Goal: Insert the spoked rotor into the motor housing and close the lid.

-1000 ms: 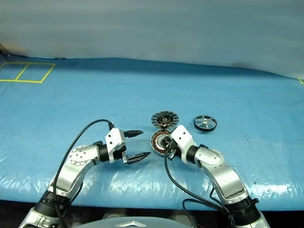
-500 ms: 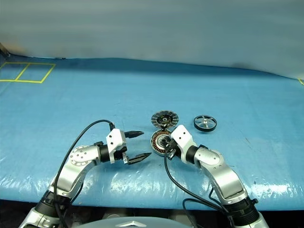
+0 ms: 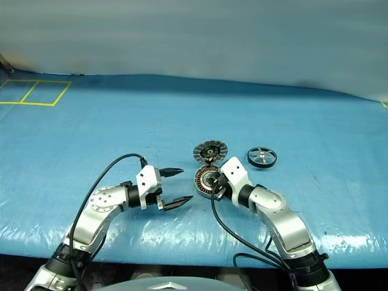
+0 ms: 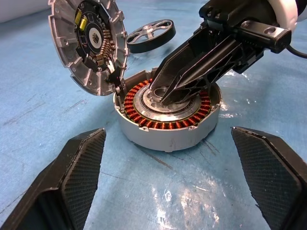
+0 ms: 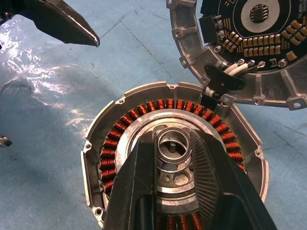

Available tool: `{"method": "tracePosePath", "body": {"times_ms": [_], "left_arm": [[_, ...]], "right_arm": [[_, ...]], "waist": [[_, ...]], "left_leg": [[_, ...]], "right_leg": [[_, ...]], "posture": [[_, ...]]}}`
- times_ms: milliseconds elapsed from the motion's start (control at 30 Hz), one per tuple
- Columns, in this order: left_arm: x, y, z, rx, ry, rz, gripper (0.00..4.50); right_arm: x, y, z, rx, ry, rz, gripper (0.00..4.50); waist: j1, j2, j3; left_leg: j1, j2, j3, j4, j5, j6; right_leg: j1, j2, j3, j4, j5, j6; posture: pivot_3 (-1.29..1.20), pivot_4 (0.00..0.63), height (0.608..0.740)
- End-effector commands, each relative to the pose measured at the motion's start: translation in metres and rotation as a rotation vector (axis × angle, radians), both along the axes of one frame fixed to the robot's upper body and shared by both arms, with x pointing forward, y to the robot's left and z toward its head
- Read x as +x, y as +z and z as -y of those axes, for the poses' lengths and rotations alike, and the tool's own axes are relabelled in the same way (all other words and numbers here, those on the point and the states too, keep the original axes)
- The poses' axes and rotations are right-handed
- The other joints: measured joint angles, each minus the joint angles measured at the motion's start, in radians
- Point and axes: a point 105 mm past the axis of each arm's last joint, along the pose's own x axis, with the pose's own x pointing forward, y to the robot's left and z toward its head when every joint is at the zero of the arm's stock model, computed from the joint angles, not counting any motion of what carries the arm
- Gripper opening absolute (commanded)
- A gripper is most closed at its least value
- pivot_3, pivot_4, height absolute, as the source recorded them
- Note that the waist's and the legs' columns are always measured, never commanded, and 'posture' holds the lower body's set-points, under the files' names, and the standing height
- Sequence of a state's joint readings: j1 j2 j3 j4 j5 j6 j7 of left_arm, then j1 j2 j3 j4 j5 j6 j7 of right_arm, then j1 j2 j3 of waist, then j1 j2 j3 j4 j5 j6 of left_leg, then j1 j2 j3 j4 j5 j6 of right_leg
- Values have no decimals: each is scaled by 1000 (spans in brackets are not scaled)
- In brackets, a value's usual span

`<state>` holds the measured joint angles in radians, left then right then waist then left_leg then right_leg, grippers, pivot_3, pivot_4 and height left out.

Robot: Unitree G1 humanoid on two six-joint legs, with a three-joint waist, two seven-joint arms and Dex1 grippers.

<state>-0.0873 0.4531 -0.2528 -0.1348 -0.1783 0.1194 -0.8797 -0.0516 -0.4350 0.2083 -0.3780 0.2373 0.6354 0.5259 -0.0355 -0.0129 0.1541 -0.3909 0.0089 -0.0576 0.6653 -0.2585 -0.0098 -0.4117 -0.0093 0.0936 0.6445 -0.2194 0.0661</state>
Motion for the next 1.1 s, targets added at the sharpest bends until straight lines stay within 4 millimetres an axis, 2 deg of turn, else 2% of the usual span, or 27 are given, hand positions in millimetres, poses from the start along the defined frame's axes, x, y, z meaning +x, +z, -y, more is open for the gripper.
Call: {"method": "tracePosePath", "body": {"times_ms": [33, 200, 467, 633, 767, 867, 1100], "left_arm": [[-1, 2, 4, -8, -26, 20, 4500], [-1, 1, 3, -4, -31, 20, 4500], [1, -1, 3, -2, -32, 24, 4500], [1, -3, 3, -1, -35, 24, 4500], [1, -4, 3, 0, -36, 22, 4500], [1, -4, 3, -1, -36, 19, 4500], [0, -4, 3, -4, -41, 17, 4500]], "right_arm": [[2, -2, 15, 6, -60, -29, 645], [2, 2, 15, 20, -52, -20, 645], [-2, -9, 12, -43, -37, -30, 645], [0, -9, 13, -56, -41, -2, 645], [-4, -10, 13, -88, -7, 9, 1988], [-4, -5, 10, -33, -9, -7, 2973], [0, 23, 1, 101, -5, 67, 2973]], "waist": [[0, 0, 0], [-1, 0, 0], [-1, 0, 0], [-1, 0, 0], [-1, 0, 0], [-1, 0, 0], [-1, 0, 0]], "left_leg": [[0, 0, 0, 0, 0, 0], [0, 0, 0, 0, 0, 0], [0, 0, 0, 0, 0, 0], [0, 0, 0, 0, 0, 0], [0, 0, 0, 0, 0, 0], [0, 0, 0, 0, 0, 0], [-1, 0, 0, -1, 0, 0]], "right_leg": [[0, 0, 0, 0, 0, 0], [0, 0, 0, 0, 0, 0], [0, 0, 0, 0, 0, 0], [0, 0, 0, 0, 0, 0], [0, 0, 0, 0, 0, 0], [0, 0, 0, 0, 0, 0], [-2, 0, 0, 0, 0, 0]], "posture": [[0, 150, 740], [0, 150, 740], [0, 150, 740], [0, 150, 740], [0, 150, 740], [0, 150, 740], [0, 150, 740]]}}
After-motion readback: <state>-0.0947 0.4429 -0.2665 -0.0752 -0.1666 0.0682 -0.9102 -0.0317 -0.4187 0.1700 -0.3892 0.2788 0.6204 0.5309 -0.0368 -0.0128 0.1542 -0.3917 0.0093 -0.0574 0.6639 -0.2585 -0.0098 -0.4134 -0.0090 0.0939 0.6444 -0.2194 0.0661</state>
